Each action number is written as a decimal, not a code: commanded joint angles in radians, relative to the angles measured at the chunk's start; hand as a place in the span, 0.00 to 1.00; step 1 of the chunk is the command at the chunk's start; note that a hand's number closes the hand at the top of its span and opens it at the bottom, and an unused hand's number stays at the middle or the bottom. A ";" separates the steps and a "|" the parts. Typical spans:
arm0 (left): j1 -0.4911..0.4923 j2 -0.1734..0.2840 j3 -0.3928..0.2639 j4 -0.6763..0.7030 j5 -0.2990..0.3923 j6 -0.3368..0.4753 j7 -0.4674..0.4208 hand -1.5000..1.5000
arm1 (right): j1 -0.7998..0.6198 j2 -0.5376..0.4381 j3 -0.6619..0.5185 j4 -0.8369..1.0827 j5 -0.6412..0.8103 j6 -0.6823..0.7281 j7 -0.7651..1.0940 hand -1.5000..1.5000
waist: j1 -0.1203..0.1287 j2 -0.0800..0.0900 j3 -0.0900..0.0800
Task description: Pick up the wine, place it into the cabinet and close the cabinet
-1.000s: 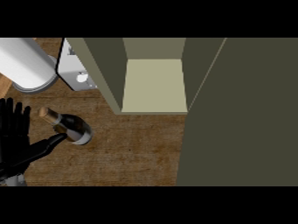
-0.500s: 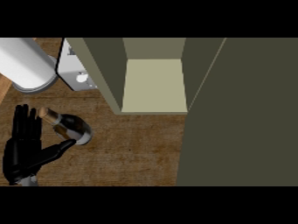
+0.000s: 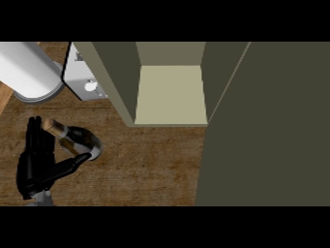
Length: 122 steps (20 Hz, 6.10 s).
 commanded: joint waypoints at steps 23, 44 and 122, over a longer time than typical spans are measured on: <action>-0.077 0.021 0.042 0.373 0.048 -0.131 -0.262 0.00 | 0.022 0.006 0.022 -0.163 -0.016 -0.008 0.083 0.00 | -0.001 -0.001 0.000; -0.129 0.118 -0.104 0.426 -0.092 -0.229 -0.369 1.00 | -0.049 -0.041 -0.119 -0.095 -0.130 0.012 0.104 0.00 | 0.008 -0.003 0.001; -0.484 -0.022 -0.702 -0.065 0.042 0.500 0.097 1.00 | -0.009 0.027 -0.044 -0.098 -0.055 0.038 0.083 0.00 | -0.001 0.000 0.000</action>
